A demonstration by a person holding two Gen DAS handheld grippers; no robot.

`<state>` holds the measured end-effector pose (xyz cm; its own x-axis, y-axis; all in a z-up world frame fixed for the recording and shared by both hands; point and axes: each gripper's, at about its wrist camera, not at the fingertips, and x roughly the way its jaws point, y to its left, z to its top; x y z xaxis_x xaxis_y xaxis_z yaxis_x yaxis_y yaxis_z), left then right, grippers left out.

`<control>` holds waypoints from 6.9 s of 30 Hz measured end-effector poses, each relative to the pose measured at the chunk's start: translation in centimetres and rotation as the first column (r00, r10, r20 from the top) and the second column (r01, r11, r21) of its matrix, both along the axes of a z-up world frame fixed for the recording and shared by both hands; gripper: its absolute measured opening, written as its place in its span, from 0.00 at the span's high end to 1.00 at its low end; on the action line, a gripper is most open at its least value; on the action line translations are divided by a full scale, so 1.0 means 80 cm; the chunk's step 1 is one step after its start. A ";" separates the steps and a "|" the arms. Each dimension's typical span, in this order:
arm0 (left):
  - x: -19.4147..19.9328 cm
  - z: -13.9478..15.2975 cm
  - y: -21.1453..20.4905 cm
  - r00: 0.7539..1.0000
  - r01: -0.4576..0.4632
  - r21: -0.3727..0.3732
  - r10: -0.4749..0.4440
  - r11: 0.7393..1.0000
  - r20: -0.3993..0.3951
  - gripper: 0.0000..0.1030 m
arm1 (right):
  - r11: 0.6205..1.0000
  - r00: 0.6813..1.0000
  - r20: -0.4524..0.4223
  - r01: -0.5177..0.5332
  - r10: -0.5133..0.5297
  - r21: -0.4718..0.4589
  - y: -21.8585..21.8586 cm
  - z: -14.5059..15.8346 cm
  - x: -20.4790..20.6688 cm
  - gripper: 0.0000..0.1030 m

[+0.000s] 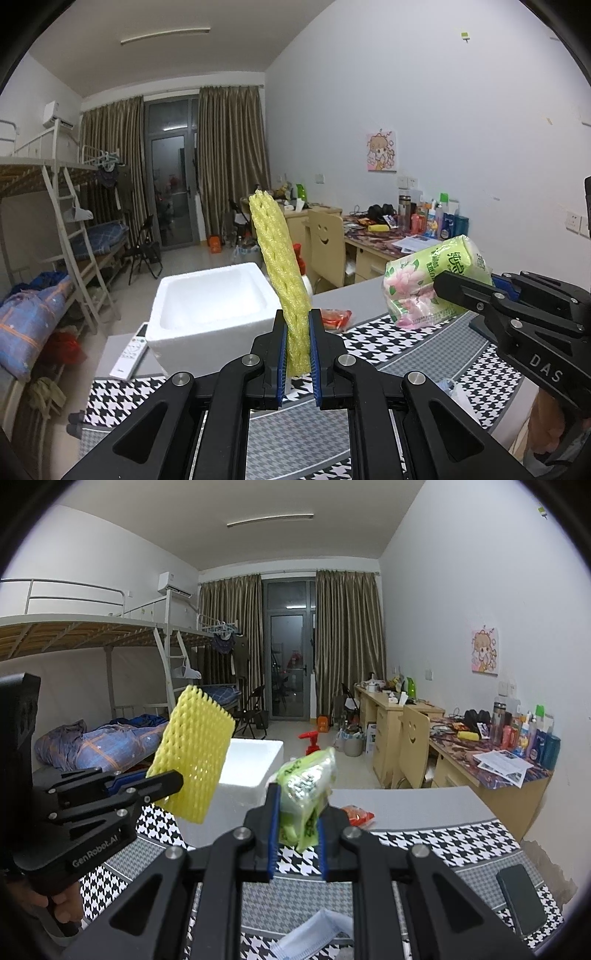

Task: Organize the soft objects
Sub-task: 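Carry both held items over the open white foam box, then open the left tool to drop the mesh into the box while the right tool releases the tissue pack, then withdraw both tools from the foam box back toward the table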

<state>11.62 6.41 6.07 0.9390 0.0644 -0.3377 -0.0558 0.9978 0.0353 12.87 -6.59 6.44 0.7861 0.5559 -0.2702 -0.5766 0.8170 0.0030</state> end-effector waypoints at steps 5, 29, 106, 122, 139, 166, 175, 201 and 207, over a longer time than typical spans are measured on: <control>0.000 0.005 0.008 1.000 -0.007 0.002 0.007 1.000 0.017 0.89 | 1.000 1.000 0.006 -0.011 0.011 -0.001 0.008 0.005 0.002 0.80; 0.036 0.031 0.052 0.989 -0.141 -0.013 0.141 0.990 0.043 0.89 | 0.999 0.999 0.025 -0.038 0.037 0.003 0.054 0.027 0.042 0.80; 0.136 -0.001 0.175 0.936 -0.346 -0.071 0.339 0.936 -0.099 0.01 | 0.991 0.992 -0.095 -0.091 0.082 -0.100 0.157 0.016 0.142 0.80; 0.102 0.002 0.190 0.917 -0.396 -0.051 0.391 0.917 -0.083 0.01 | 0.983 0.988 -0.108 -0.128 0.114 -0.131 0.189 0.009 0.142 0.80; 0.073 -0.002 0.211 0.901 -0.430 -0.058 0.425 0.901 -0.081 0.01 | 0.973 0.971 -0.207 -0.156 0.119 -0.171 0.222 -0.012 0.169 0.40; 0.043 0.020 0.161 0.919 -0.393 -0.043 0.391 0.918 -0.057 0.01 | 0.985 0.987 -0.120 -0.124 0.109 -0.121 0.168 0.026 0.109 0.09; 0.030 0.029 0.145 0.922 -0.388 -0.042 0.386 0.921 -0.040 0.01 | 0.988 0.987 -0.113 -0.123 0.113 -0.088 0.144 0.033 0.096 0.09; -0.010 0.044 0.089 0.938 -0.346 -0.027 0.346 0.938 0.019 0.01 | 0.993 0.992 -0.068 -0.112 0.110 -0.034 0.076 0.043 0.050 0.09; -0.014 0.040 0.083 0.941 -0.337 -0.031 0.337 0.941 0.016 0.01 | 0.994 0.993 -0.060 -0.105 0.103 -0.027 0.065 0.042 0.042 0.09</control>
<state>10.53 13.07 9.30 0.8708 0.3696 -0.3243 -0.3895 0.9210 0.0036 16.20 -1.37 9.83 0.7069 0.6247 -0.3317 -0.6579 0.7529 0.0161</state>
